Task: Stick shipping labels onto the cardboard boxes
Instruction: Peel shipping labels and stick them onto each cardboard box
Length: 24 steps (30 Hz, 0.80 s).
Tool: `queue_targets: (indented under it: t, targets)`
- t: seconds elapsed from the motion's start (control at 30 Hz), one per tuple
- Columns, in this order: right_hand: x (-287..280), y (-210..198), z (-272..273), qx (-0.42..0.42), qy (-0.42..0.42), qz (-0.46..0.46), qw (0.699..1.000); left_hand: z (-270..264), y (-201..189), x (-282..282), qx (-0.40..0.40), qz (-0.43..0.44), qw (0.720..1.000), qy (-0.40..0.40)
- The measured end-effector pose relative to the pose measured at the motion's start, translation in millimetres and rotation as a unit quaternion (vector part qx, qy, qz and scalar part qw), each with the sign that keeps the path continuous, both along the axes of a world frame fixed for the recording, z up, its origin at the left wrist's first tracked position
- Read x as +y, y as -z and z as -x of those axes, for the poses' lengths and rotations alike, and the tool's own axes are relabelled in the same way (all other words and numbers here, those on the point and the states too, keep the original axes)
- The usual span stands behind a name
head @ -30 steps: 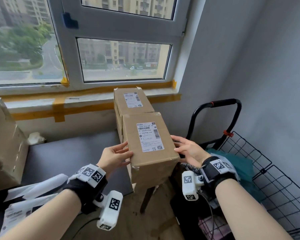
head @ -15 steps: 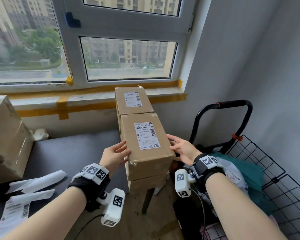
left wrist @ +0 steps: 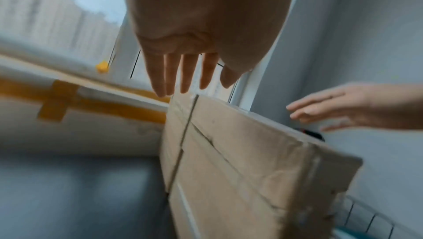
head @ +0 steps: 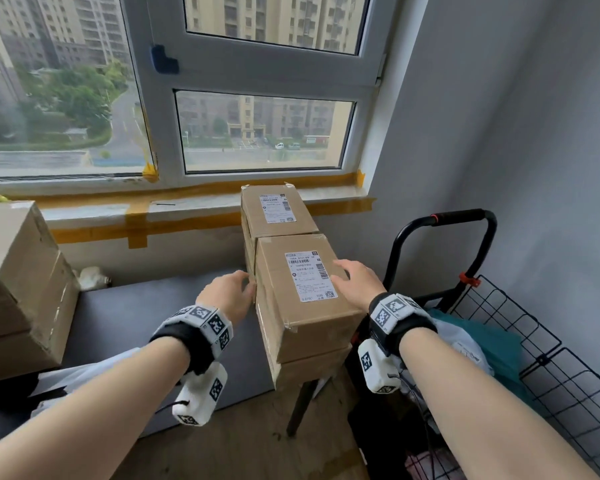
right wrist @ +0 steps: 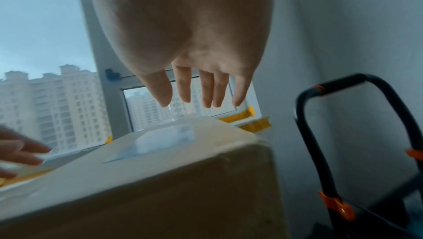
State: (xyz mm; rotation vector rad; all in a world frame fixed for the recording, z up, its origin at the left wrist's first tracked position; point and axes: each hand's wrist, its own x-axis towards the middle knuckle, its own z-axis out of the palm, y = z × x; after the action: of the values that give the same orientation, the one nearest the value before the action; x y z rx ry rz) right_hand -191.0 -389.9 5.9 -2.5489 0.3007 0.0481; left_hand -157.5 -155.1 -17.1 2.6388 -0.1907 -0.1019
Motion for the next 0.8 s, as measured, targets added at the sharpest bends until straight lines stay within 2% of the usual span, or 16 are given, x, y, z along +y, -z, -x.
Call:
queue_targets:
  t: [0.1,0.33,0.57,0.8]
  targets:
    - [37.2,-15.4,-7.6,0.0,-0.041,0.073,0.997,-10.8,-16.1,29.0,-0.048,-0.101,0.993,0.048]
    - [157.4,-33.3,-40.8,-0.026,-0.123,0.147,0.981,-28.2,-36.4,123.8,-0.102,-0.201,0.971,0.081]
    - [287.9,-30.3,-81.0,-0.038,-0.224,0.166,0.959,-36.0,-42.9,245.2,-0.118,-0.218,0.969,0.012]
    - [404.9,-17.9,-114.3,-0.027,-0.333,0.155,0.93,-33.2,-34.5,352.5,-0.088,-0.27,0.955,-0.089]
